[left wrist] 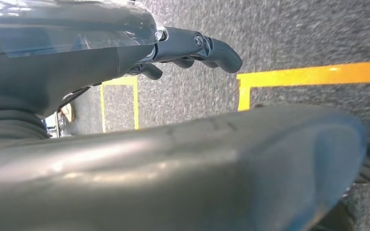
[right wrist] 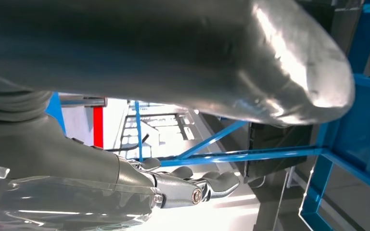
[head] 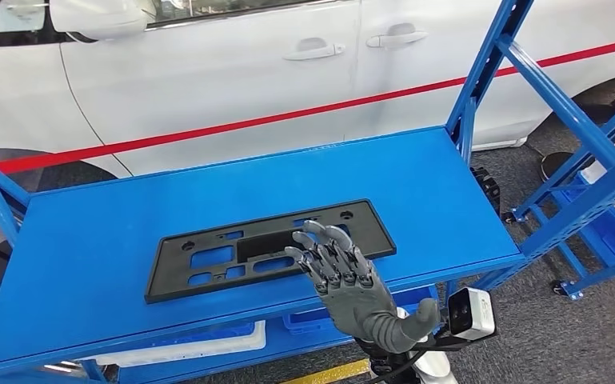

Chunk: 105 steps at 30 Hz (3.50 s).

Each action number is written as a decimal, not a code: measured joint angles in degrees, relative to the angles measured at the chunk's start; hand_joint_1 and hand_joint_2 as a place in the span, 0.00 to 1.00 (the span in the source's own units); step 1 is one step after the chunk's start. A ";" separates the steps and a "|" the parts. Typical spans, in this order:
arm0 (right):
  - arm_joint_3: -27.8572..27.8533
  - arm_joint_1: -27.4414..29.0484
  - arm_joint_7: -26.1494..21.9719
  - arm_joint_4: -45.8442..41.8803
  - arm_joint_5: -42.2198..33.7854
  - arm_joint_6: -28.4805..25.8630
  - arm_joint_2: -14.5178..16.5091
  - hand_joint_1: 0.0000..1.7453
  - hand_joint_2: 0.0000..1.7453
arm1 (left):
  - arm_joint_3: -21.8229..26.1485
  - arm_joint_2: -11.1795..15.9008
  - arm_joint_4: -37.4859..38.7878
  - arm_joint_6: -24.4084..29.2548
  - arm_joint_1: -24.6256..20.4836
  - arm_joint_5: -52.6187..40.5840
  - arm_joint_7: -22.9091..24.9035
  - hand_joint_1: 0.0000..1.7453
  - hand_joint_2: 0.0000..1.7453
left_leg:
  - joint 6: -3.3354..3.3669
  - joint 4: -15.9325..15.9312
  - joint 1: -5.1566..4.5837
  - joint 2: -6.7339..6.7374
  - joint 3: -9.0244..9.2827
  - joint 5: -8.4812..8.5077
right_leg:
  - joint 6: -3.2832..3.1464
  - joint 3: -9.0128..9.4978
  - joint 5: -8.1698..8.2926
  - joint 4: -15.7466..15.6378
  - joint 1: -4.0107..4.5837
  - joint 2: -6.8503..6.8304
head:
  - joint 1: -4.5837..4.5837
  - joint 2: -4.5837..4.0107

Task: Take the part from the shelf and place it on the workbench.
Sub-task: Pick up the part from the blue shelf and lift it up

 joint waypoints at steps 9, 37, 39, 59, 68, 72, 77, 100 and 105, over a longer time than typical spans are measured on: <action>-0.07 2.02 -0.87 0.00 1.43 -0.49 0.04 0.00 0.00 | -0.01 0.19 0.00 -0.98 0.08 -0.58 -0.63 0.00 0.00 | -0.30 4.94 -0.16 6.69 -1.83 -0.97 | -0.88 0.59 -0.67 0.05 0.68 -5.59 | -0.39 -0.01; -1.11 1.21 7.26 3.18 34.02 -32.46 0.00 0.00 0.00 | 0.02 0.26 0.00 -1.27 -0.01 0.53 -0.75 0.00 0.00 | -0.55 15.40 -0.07 4.57 -6.46 -6.58 | -1.16 -0.79 -0.09 0.83 0.77 -2.56 | -0.50 0.00; -0.87 1.36 9.25 3.39 42.87 -39.26 -0.09 0.00 0.00 | 0.02 0.25 0.00 -1.36 0.04 0.60 -0.87 0.00 0.00 | 0.21 8.43 -0.22 4.66 -3.00 -2.74 | -1.20 -0.60 -0.14 0.83 1.00 -2.59 | -0.50 0.00; 2.17 6.60 16.26 3.84 72.15 -62.48 -2.86 0.00 1.00 | -0.05 -0.02 0.00 -4.17 0.41 -0.67 -1.87 0.00 0.00 | 0.43 -0.56 -0.31 4.40 1.45 -0.39 | 0.63 -1.30 -0.09 1.40 0.15 -1.92 | -0.42 0.00; 3.85 6.37 18.32 3.23 77.22 -64.53 -2.96 0.00 1.00 | -0.04 -0.02 0.00 -4.02 0.55 -0.35 -1.66 0.00 0.00 | -0.82 13.27 0.08 4.66 -4.50 -6.17 | -1.05 -1.19 0.16 1.07 0.49 -2.34 | -0.56 0.00; 4.51 5.75 18.49 3.23 78.26 -65.23 -2.97 0.00 1.00 | -0.04 0.00 0.00 -4.04 0.36 -0.33 -1.70 0.00 0.00 | 0.62 0.48 -0.45 4.84 1.62 -0.96 | -0.68 -1.07 0.15 1.13 0.72 -2.33 | -0.54 -0.01; 5.09 5.05 18.78 3.30 80.01 -65.84 -3.07 0.00 1.00 | -0.04 -0.07 0.00 -4.07 0.36 -0.30 -1.77 0.00 0.00 | 1.96 -1.74 -0.31 4.81 2.38 -0.16 | 0.88 -1.64 -0.91 2.42 0.64 -2.27 | -0.48 0.00; 9.40 -0.52 20.58 9.45 87.11 -66.16 -3.83 0.00 1.00 | -0.04 -0.10 0.00 -4.62 0.34 -0.22 -3.61 0.00 0.00 | -0.30 8.46 -0.07 4.66 -2.26 -3.44 | -1.04 -1.63 0.62 1.13 0.53 -2.13 | -0.55 0.00; 10.03 -1.84 20.42 10.97 86.70 -66.17 -3.87 0.00 1.00 | -0.04 0.20 0.00 -4.72 0.21 -0.20 -3.72 0.00 0.00 | 1.18 -0.79 -0.85 4.74 1.62 -0.59 | 0.20 -1.67 0.93 0.87 0.56 -2.17 | -0.50 0.00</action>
